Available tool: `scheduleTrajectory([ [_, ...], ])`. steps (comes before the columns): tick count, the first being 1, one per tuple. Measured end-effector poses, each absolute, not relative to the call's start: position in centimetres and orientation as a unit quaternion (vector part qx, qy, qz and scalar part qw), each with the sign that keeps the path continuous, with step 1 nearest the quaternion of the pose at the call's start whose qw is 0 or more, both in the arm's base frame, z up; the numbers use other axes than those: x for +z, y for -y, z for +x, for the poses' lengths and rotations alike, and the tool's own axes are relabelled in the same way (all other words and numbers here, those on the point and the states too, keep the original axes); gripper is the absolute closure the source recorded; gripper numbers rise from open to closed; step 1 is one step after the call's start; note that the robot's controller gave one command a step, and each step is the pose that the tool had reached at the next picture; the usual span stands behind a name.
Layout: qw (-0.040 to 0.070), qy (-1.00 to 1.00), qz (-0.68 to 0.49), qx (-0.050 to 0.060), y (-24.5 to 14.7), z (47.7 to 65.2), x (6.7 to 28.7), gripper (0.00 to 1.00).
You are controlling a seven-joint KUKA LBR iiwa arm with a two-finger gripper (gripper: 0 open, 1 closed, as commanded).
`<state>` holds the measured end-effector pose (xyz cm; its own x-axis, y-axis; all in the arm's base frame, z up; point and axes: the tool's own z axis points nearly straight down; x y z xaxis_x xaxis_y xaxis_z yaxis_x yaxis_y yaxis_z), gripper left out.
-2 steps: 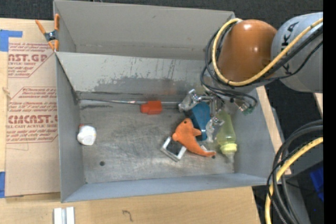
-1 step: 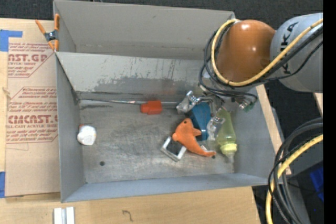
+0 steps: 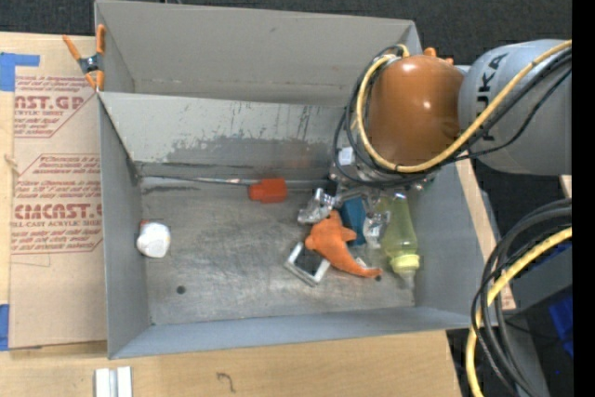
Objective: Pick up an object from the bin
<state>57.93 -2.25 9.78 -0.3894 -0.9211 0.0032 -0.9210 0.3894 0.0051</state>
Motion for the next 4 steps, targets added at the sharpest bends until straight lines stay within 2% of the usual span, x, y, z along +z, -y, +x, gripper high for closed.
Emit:
scheduleTrajectory([
  [1,0.002,0.840,0.543,-0.002,1.68,57.86,7.48,1.00],
  [4,0.001,0.840,0.543,-0.002,1.61,57.71,7.98,1.00],
])
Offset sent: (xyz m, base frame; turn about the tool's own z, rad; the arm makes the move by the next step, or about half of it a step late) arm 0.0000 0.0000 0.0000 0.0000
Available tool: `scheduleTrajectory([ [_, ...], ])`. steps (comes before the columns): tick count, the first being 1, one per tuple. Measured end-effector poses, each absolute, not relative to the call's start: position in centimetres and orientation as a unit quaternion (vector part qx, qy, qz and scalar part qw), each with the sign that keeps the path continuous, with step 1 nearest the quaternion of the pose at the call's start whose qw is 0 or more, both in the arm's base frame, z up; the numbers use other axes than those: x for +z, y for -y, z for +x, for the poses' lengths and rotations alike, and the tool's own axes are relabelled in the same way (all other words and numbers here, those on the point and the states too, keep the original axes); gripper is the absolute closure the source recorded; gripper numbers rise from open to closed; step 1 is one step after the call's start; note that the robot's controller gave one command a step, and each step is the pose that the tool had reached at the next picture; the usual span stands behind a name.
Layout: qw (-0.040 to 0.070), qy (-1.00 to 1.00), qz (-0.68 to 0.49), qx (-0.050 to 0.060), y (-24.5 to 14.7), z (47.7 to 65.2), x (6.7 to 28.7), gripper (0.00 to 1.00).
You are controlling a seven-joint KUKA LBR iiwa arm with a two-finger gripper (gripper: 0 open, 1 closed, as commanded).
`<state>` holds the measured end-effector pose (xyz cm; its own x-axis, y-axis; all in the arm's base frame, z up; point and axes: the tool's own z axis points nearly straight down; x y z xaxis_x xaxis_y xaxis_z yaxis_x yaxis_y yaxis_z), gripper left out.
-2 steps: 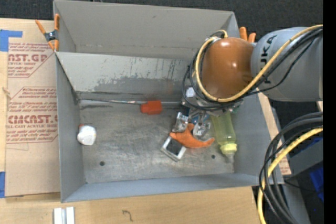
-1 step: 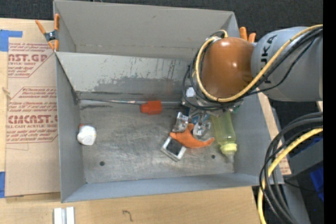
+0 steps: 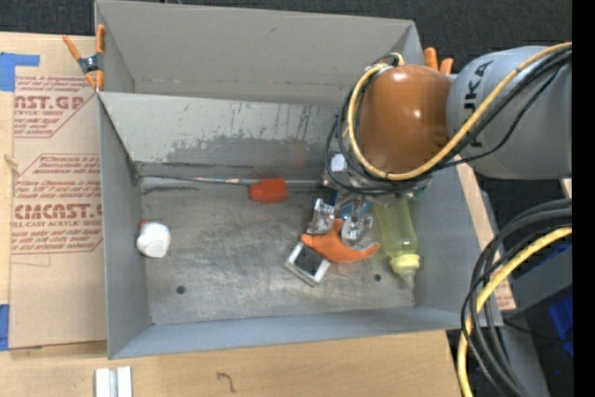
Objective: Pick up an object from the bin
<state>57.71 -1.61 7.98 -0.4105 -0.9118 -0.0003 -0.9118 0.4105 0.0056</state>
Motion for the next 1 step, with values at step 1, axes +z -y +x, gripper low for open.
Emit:
scheduleTrajectory([
  [1,0.004,0.840,0.543,-0.004,1.54,57.50,8.90,1.00],
])
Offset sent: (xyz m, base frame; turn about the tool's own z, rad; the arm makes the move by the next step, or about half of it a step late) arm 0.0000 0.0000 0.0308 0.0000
